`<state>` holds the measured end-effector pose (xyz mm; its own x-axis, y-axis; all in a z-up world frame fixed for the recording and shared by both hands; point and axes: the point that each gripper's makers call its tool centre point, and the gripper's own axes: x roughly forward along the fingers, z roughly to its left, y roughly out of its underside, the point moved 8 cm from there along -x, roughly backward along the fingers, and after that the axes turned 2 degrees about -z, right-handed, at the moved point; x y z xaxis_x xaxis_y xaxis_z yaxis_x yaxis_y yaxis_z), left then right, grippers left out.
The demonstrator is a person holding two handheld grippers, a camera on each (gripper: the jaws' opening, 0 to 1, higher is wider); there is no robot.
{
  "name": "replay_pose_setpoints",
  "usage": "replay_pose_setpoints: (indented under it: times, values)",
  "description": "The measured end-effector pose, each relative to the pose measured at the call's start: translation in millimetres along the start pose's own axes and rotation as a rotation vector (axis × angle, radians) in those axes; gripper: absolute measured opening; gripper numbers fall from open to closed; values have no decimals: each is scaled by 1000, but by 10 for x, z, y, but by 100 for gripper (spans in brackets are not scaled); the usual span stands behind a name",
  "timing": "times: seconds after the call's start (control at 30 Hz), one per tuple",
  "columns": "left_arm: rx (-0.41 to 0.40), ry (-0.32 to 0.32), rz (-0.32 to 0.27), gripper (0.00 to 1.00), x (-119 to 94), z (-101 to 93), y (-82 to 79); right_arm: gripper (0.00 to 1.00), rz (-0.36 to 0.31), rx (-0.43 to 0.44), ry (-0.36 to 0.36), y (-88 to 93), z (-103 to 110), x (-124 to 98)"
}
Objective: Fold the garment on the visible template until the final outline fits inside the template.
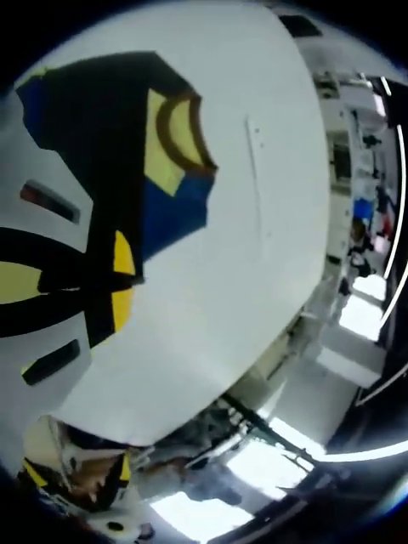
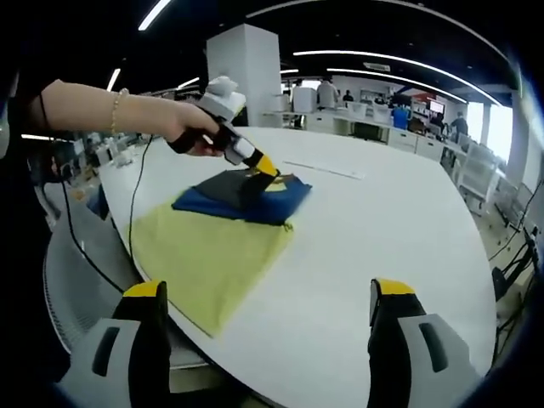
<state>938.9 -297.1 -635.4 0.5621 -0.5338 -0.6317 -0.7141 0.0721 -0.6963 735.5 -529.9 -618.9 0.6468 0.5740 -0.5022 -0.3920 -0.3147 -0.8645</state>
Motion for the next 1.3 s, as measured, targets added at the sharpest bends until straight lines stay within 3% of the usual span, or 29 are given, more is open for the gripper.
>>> replay_pose_setpoints:
  times: [0.47,1.3]
  values:
    - [-56,-10,40,0,299,-69,173,98,12,-3,-2,29,-63,11]
    - [-50,-37,95,1,625,-24,329,97,45,22,29,164,-184,-8]
